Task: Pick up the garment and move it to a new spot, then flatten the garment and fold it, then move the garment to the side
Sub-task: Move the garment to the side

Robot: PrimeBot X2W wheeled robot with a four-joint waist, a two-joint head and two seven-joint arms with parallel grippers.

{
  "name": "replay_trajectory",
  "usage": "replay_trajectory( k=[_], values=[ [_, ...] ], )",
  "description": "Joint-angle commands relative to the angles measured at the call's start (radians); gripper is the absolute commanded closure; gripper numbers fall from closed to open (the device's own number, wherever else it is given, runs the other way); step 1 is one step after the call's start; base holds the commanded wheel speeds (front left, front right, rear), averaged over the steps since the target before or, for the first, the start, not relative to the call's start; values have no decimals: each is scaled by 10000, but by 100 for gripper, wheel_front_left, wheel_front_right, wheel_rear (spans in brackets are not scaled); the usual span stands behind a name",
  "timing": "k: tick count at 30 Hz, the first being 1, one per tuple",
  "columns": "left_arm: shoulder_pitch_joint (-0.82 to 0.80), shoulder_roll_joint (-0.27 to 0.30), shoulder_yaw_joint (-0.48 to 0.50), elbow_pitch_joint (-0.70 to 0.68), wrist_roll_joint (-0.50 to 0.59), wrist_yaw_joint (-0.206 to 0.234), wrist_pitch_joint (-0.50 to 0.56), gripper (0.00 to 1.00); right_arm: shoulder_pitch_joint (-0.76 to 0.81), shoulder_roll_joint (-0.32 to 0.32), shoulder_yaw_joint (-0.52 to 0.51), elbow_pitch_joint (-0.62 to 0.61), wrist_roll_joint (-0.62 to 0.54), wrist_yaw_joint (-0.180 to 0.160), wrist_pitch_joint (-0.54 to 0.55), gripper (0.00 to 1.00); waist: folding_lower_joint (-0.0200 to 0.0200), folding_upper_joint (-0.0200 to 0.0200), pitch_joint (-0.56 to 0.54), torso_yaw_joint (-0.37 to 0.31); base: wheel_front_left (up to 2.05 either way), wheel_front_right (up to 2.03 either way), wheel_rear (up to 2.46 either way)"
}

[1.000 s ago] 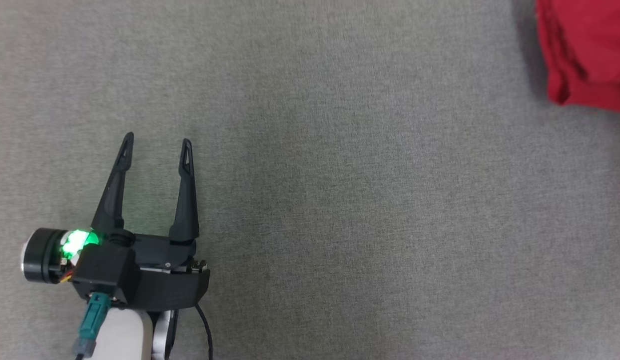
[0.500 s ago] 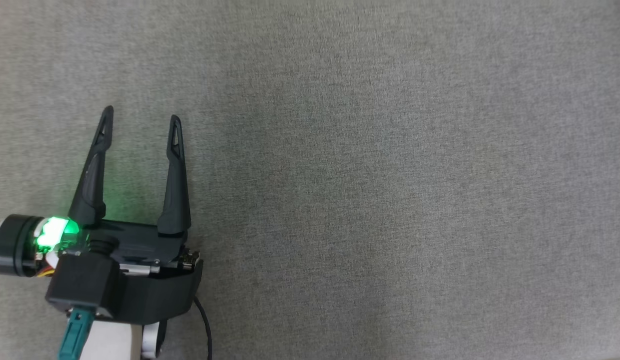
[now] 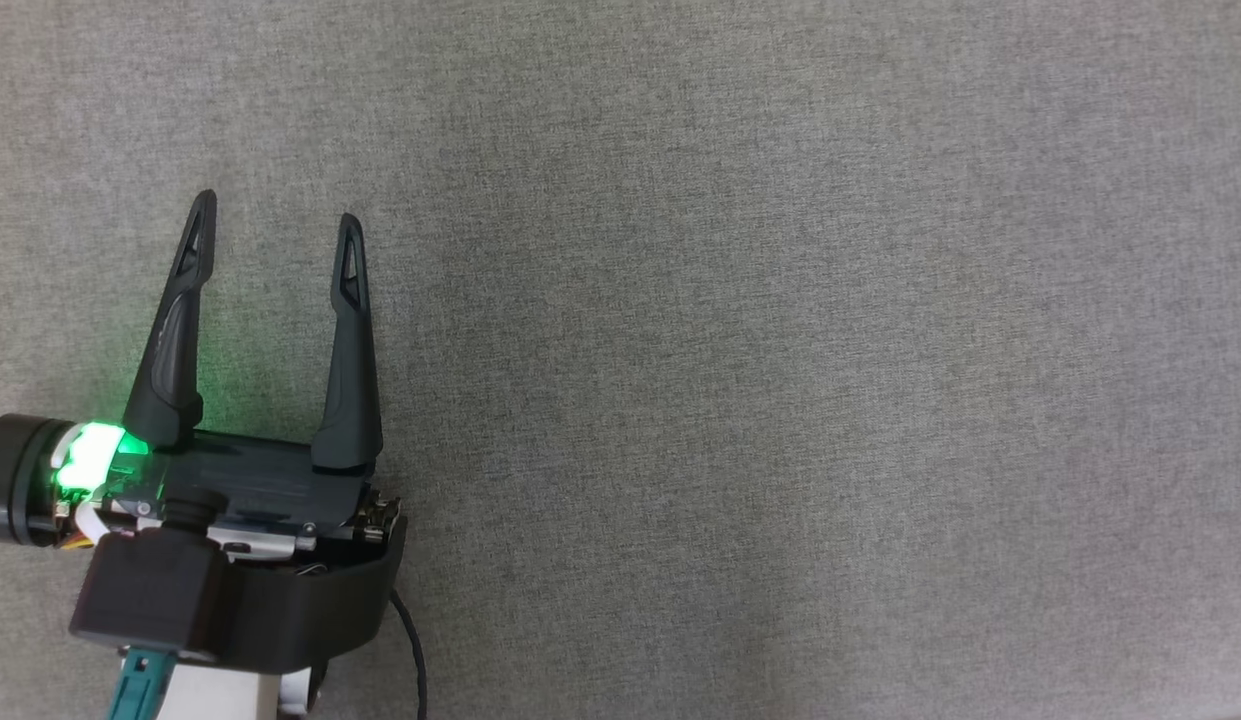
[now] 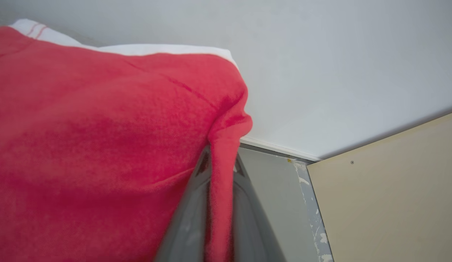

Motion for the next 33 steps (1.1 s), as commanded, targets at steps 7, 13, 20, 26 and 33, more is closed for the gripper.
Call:
replay_trajectory(
  k=[7,13,20,26,33],
  values=[
    [22,107,56,306,-76,174,-8,0,-385,231,-11,273,-637,-23,-188,0,1,1,-269,33,0,0,0],
    [338,33,99,335,-277,289,-17,0,-271,766,-343,610,-526,-23,-761,0,1,1,-1263,65,0,0,0],
    [1303,33,500,724,-531,471,-19,0,656,1823,-365,582,-422,-23,-1926,0,1,1,-3102,137,0,0,0],
    [2461,27,950,1024,-779,599,-19,0,2165,2713,-681,42,-209,-23,-2294,0,1,1,-4672,100,0,0,0],
    [3546,9,1213,1529,-935,654,-19,0,5225,3697,-2429,-1959,-475,-23,-2315,0,1,1,-6071,142,0,0,0]
  ],
)
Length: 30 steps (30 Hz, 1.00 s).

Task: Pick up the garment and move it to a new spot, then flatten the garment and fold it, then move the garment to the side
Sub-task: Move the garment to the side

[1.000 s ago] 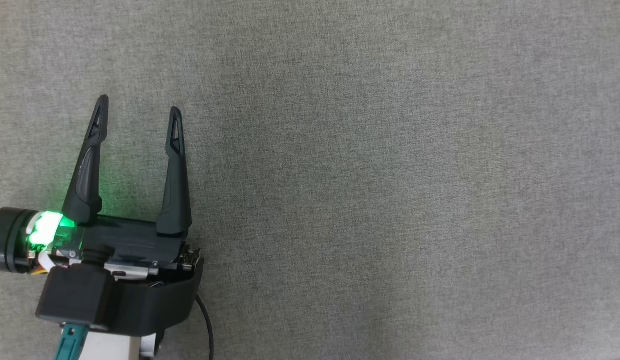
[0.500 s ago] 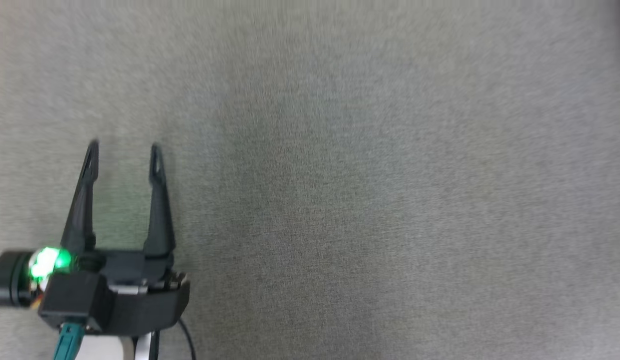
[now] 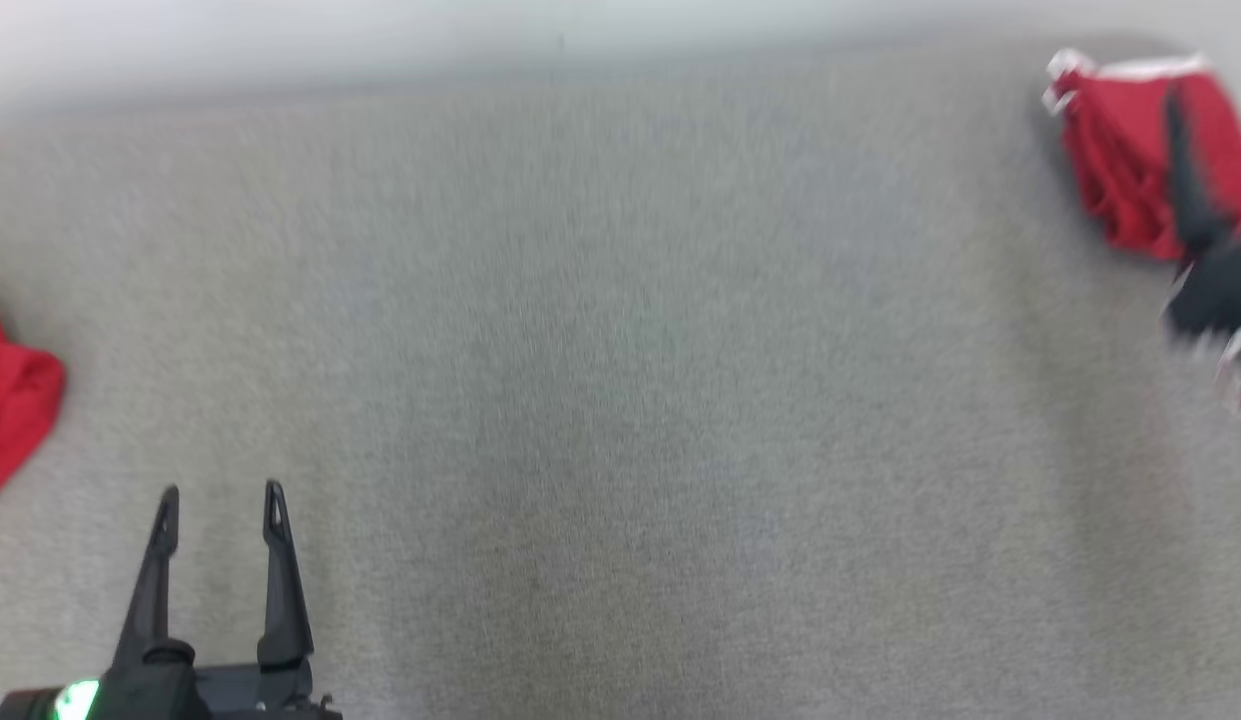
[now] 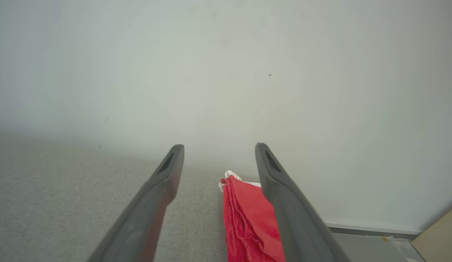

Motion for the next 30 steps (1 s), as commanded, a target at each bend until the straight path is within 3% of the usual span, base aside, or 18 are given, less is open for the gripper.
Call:
replay_trajectory(
  k=[1,7,14,22,30],
  values=[
    [193,-14,23,97,-110,1,-32,0,684,182,-271,-305,-176,-23,-39,0,3,1,-1299,112,0,0,0],
    [514,-4,45,525,-165,-68,-32,0,2863,925,-1653,-1745,-655,-23,-41,0,3,1,-1906,233,0,0,0],
    [838,-72,43,886,-262,-96,-32,0,5654,2529,-3359,-3668,-1564,-23,-41,0,3,1,-2490,380,0,0,0],
    [866,-123,21,1158,-347,-162,-32,0,7621,4007,-4215,-5396,-2284,-23,35,0,3,1,-2789,505,0,0,0],
    [1000,-88,24,1489,-303,-184,-32,0,8872,5192,-4496,-6150,-3029,-23,50,0,3,1,-2967,549,0,0,0]
  ],
)
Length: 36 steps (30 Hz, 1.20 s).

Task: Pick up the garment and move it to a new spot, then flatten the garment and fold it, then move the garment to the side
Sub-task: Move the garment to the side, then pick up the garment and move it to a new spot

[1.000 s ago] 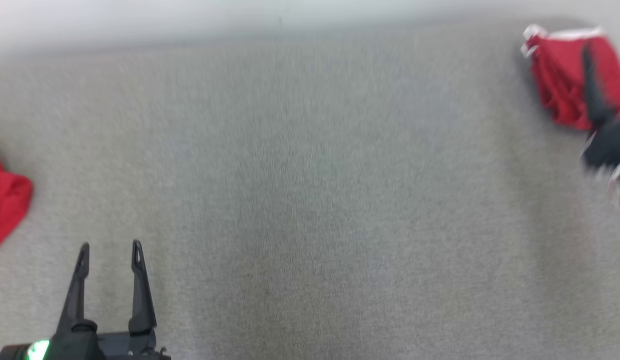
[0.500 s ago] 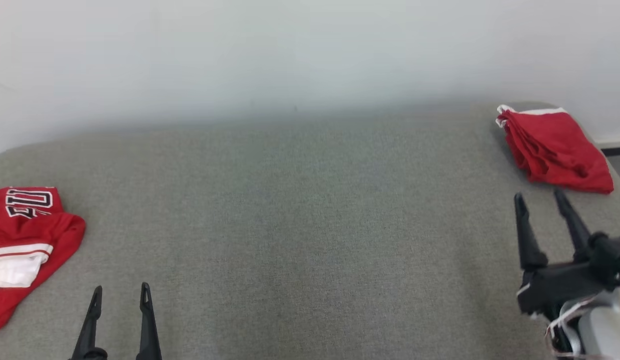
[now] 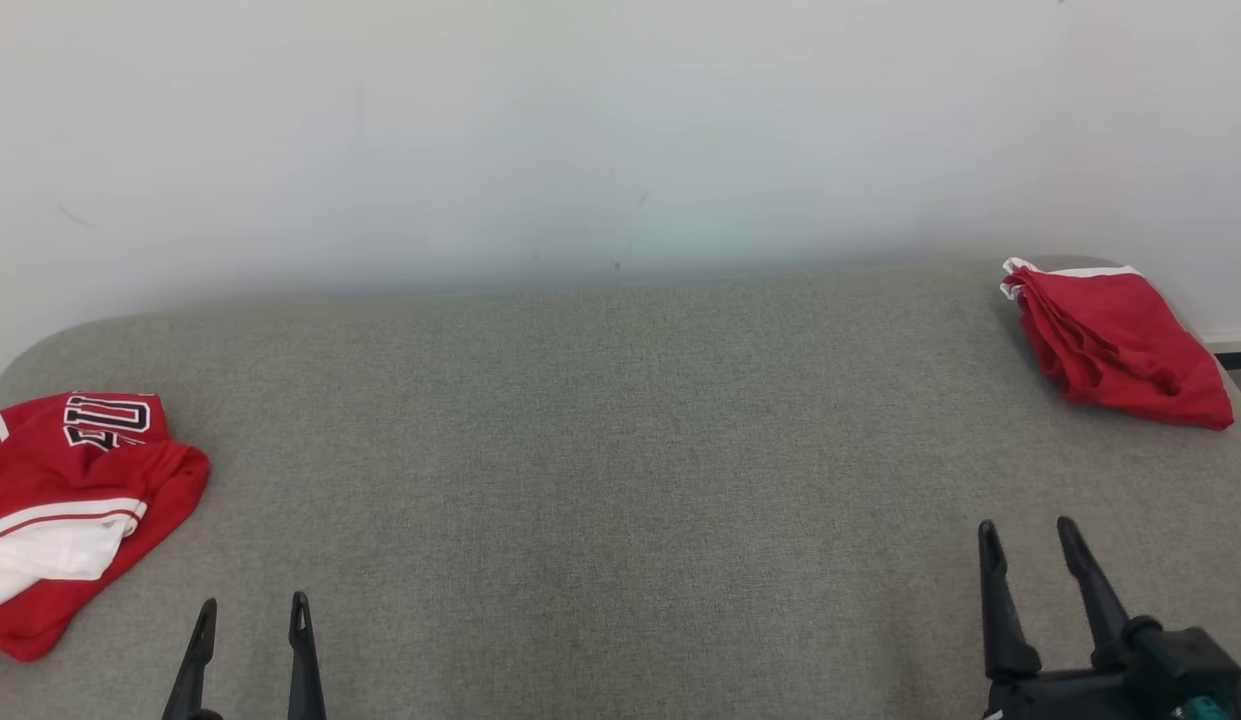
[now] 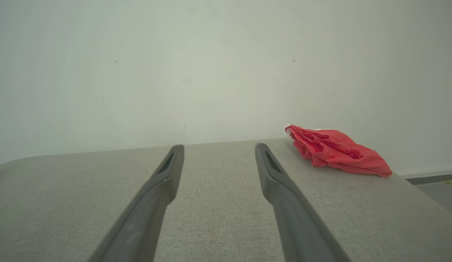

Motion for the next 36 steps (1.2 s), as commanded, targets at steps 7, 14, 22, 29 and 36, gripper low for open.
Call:
replay_trajectory(
  k=[7,14,22,29,36],
  values=[
    [87,-9,-6,283,-10,-33,-32,0,621,494,141,80,-374,-23,-43,0,1,0,-152,55,0,0,0],
    [30,69,-44,622,121,9,-32,0,899,702,379,273,-581,-23,-72,0,1,0,-219,187,0,0,0],
    [9,142,38,809,137,106,-32,0,887,835,537,430,-804,-23,-93,0,1,0,-281,265,0,0,0],
    [-45,172,-6,1021,174,109,-32,0,849,875,573,529,-895,-23,-99,0,1,0,-308,301,0,0,0],
    [-57,164,-54,1116,163,109,-32,0,890,891,563,540,-931,-23,-101,0,1,0,-328,301,0,0,0]
  ],
)
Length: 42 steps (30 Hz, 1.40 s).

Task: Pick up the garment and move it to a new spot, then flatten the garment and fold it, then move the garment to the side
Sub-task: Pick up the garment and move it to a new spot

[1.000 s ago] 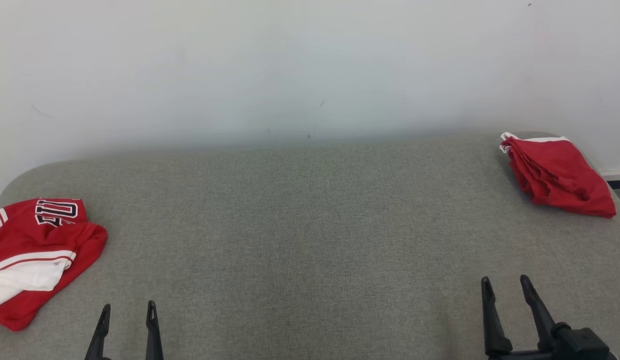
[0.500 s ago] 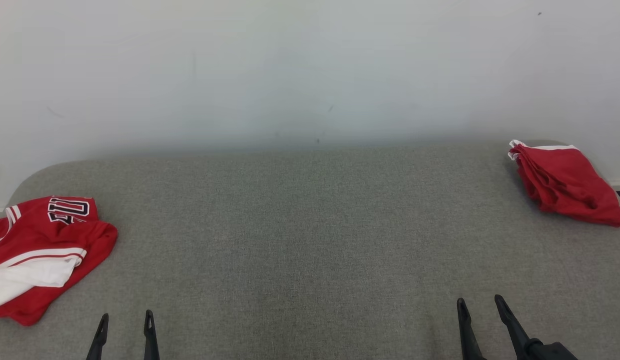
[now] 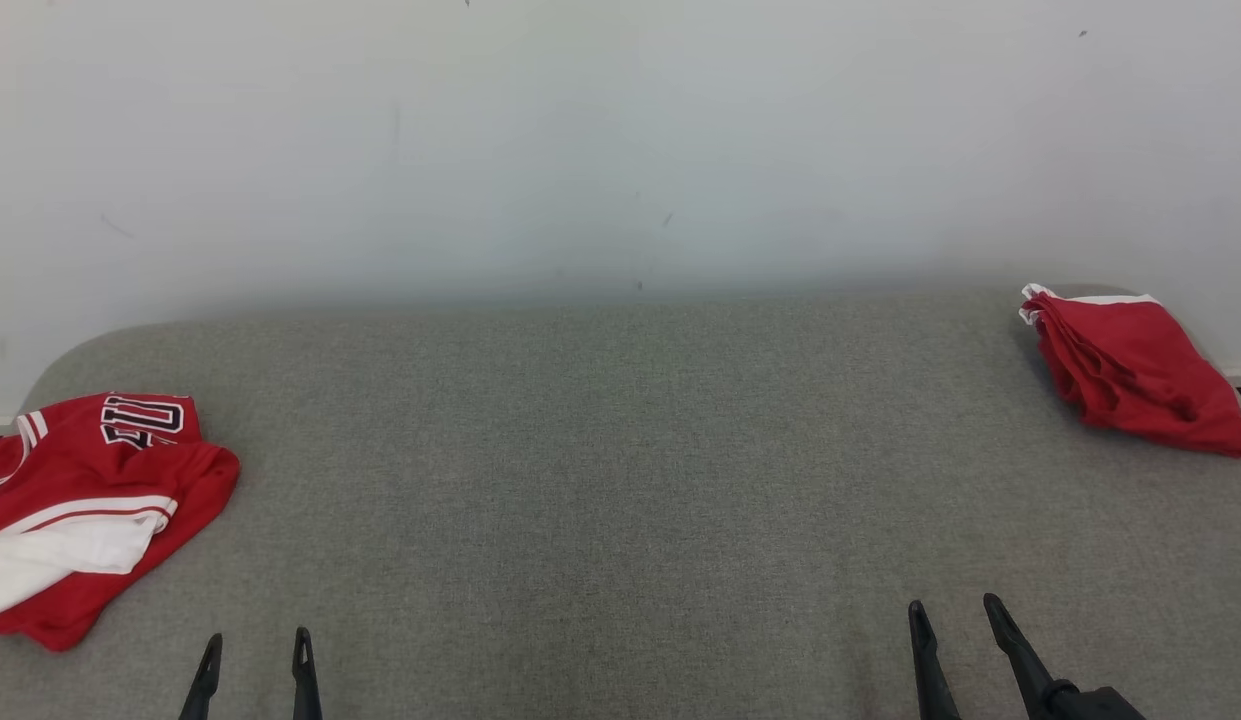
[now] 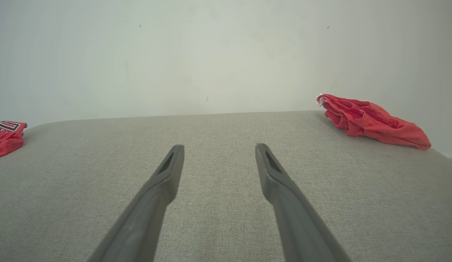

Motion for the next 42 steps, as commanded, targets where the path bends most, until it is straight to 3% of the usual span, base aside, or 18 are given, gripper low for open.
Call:
replay_trajectory(
  k=[1,9,15,25,42],
  values=[
    [-71,23,-15,18,61,21,-32,0,49,38,7,2,-50,-23,-43,0,0,0,2,-2,0,0,0],
    [-145,33,-89,57,101,10,-32,0,121,48,-17,21,-47,-23,-45,0,0,0,4,165,0,0,0],
    [-200,63,-107,76,77,26,-32,0,173,54,22,17,2,-23,-45,0,0,0,5,656,0,0,0],
    [-259,221,-80,255,-68,15,-32,0,314,58,-27,45,235,-23,-46,0,0,0,129,2426,0,0,0],
    [-446,299,20,386,-299,180,-8,0,111,59,105,87,182,-23,-44,0,0,0,388,4653,0,0,0]
  ],
)
